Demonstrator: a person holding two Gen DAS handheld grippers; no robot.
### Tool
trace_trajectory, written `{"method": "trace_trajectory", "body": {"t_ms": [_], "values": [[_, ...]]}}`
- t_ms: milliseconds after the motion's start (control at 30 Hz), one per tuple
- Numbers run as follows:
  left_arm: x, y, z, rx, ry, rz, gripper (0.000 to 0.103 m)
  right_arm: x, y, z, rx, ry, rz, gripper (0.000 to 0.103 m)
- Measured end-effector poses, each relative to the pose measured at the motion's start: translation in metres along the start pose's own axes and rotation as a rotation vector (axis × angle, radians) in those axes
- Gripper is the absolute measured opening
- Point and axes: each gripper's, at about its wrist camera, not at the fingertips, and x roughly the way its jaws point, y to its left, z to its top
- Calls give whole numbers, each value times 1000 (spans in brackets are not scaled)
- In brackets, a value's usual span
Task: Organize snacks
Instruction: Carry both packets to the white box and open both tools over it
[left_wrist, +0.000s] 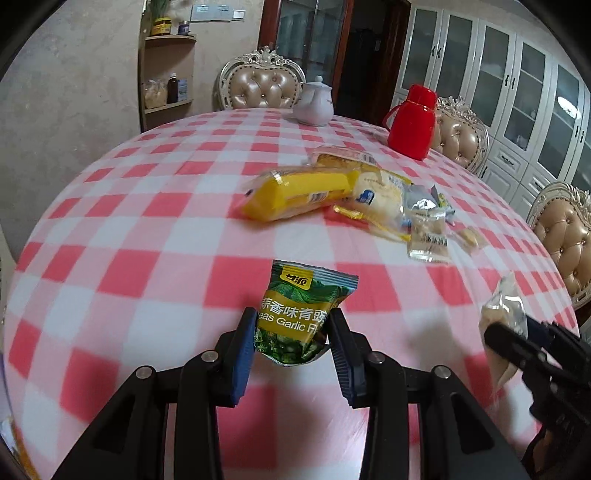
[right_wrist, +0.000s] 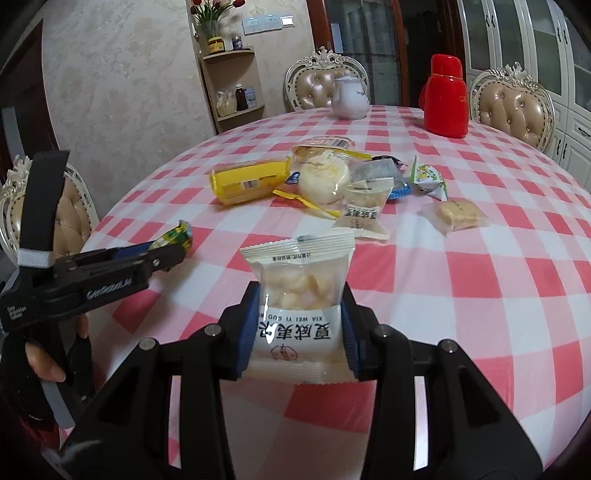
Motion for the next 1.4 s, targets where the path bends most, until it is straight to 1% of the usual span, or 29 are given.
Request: {"method": "trace_trajectory", "body": {"t_ms": [333,833,1033,1267,1400], "values": [[-45,37,-32,-5,-23,52,40,-9,45,-15,-33,7,37,44],[-104,92,-67,-33,-69,88,40,-6,124,-36,-113,58,130,45],[-128,123,-80,-65,-85,131,40,-12,163,-39,-166,62,186,45],[-153,161,-98,-115,-97,184,40,-16,217,-48,-258,68,244,45],[-166,185,-110,-145,-102,221,40,-19,250,-55,-311,80,295,45]]}}
